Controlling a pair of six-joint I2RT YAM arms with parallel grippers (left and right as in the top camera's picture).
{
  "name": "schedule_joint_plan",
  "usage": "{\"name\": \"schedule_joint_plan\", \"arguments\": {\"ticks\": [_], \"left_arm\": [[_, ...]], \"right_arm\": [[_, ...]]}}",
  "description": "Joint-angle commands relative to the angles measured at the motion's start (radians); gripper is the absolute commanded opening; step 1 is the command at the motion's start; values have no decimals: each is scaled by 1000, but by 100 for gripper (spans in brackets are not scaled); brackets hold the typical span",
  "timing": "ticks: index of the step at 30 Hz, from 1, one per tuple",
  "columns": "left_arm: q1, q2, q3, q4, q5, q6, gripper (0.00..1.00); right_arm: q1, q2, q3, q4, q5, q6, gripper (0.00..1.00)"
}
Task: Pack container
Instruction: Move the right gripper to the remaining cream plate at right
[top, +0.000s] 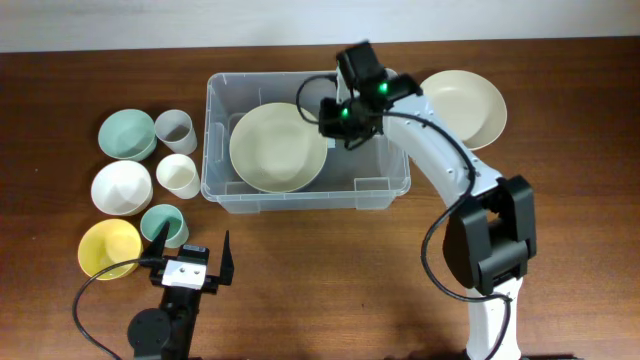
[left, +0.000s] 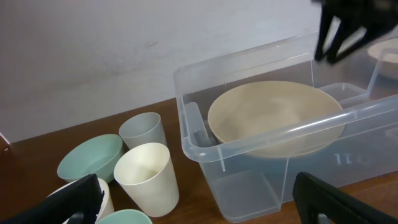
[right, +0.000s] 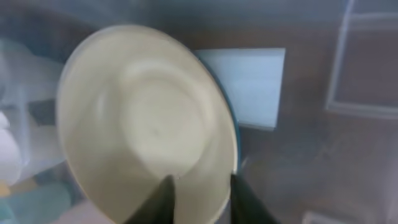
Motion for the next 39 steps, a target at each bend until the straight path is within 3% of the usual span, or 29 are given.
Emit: {"name": "schedule_joint_plan", "arguments": {"ticks": [1, 2, 4, 10, 18, 28, 39], "left_arm": [[6, -6, -6, -1, -4, 8, 100], [6, -6, -6, -1, -4, 8, 100], [6, -6, -6, -1, -4, 8, 100], [6, -6, -6, -1, -4, 8, 100], [6, -6, -6, -1, -4, 8, 100], [6, -6, -6, -1, -4, 8, 100], [6, -6, -6, -1, -4, 8, 100]], "right_arm": [[-48, -75, 162, -89, 130, -27, 54], [-66, -79, 200, -124, 147, -24, 70], [-121, -82, 287, -199, 161, -23, 83], [-365, -82, 411, -365, 157, 91, 95], [-562, -56, 323, -460, 150, 134, 99], [-569, -36, -48, -211, 150, 167, 99], [-569, -18, -158, -144, 169, 230, 99]]}}
